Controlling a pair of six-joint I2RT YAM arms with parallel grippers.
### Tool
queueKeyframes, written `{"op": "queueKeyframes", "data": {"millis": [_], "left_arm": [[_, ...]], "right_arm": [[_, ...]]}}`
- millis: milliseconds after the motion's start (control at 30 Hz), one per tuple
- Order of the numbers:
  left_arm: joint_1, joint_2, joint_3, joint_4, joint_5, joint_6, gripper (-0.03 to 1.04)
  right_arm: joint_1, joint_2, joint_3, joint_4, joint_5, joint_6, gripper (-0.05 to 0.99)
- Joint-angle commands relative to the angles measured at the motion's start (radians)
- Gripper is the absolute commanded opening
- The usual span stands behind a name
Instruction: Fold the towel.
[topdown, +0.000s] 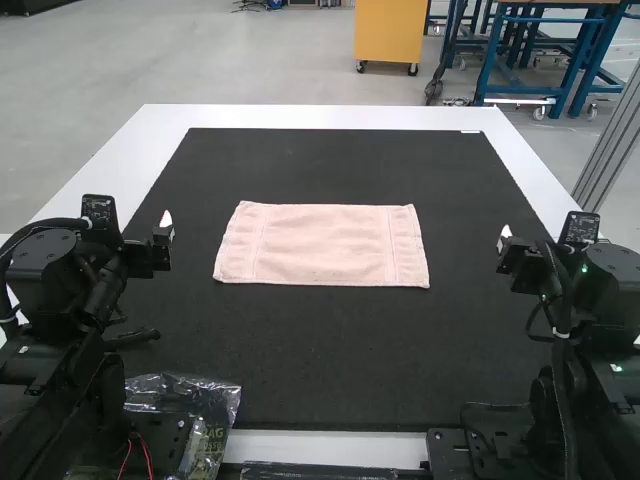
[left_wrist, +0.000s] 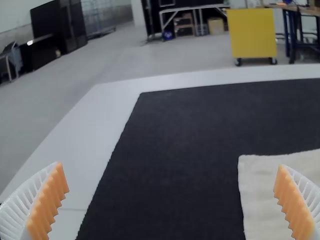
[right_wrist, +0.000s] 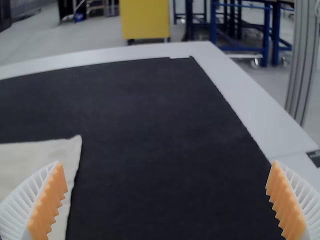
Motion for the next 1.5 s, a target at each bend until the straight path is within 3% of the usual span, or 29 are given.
{"op": "queueKeyframes", "data": {"millis": [0,100,233,700,767,833,867,933,967,1000,1033,1100,1167,1233,1333,1433,1467], "left_arm": [[0.001,-0.002,-0.007,0.005,-0.004,-0.008,0.97],[0.001,-0.002,-0.006,0.006,-0.003,-0.008,0.97],[0.001,-0.002,-0.007,0.003,0.028,-0.009,0.97],[0.0,-0.002,-0.007,0.002,0.028,-0.014,0.97],[0.001,-0.002,-0.006,0.003,0.028,-0.014,0.97],[0.001,-0.002,-0.006,0.008,0.029,-0.008,0.97],[0.001,-0.002,-0.006,0.019,0.032,0.027,0.97],[0.001,-0.002,-0.007,0.057,0.032,0.149,0.96],[0.001,-0.002,-0.006,0.079,0.032,0.195,0.96],[0.001,-0.002,-0.006,0.095,0.032,0.211,0.96],[0.003,-0.002,-0.006,0.115,0.032,0.205,0.96],[0.006,-0.002,-0.006,0.14,0.031,0.202,0.96],[0.004,-0.002,-0.006,0.169,0.037,0.242,0.96],[0.001,-0.002,-0.006,0.249,0.039,0.248,0.96],[0.004,0.0,0.008,0.344,0.032,0.245,0.94],[0.0,0.029,0.097,0.327,0.032,0.242,0.93],[-0.002,0.057,0.134,0.315,0.036,0.222,0.93]], "right_arm": [[0.013,-0.008,-0.006,0.004,-0.011,0.009,0.91],[0.013,-0.008,-0.006,0.004,-0.011,0.009,0.91],[0.013,-0.008,-0.006,-0.005,-0.117,0.009,0.91],[0.013,-0.008,-0.006,-0.015,-0.12,0.009,0.91],[0.011,-0.008,-0.006,-0.009,-0.117,-0.042,0.91],[0.009,-0.008,-0.006,0.004,-0.119,-0.164,0.91],[0.011,-0.008,-0.006,0.024,-0.119,-0.176,0.91],[0.011,-0.008,-0.006,0.099,-0.119,-0.193,0.91],[0.011,-0.01,-0.007,0.134,-0.117,-0.249,0.91],[0.013,-0.01,-0.006,0.162,-0.119,-0.368,0.91],[0.013,-0.01,-0.006,0.168,-0.119,-0.463,0.9],[0.011,-0.008,-0.004,0.206,-0.12,-0.479,0.91],[0.002,-0.01,-0.006,0.26,-0.12,-0.508,0.91],[-0.006,-0.008,-0.004,0.355,-0.1,-0.496,0.91],[-0.012,0.003,0.045,0.364,-0.105,-0.453,0.91],[-0.014,0.053,0.136,0.352,-0.111,-0.393,0.91],[-0.012,0.085,0.169,0.338,-0.116,-0.365,0.9]]}}
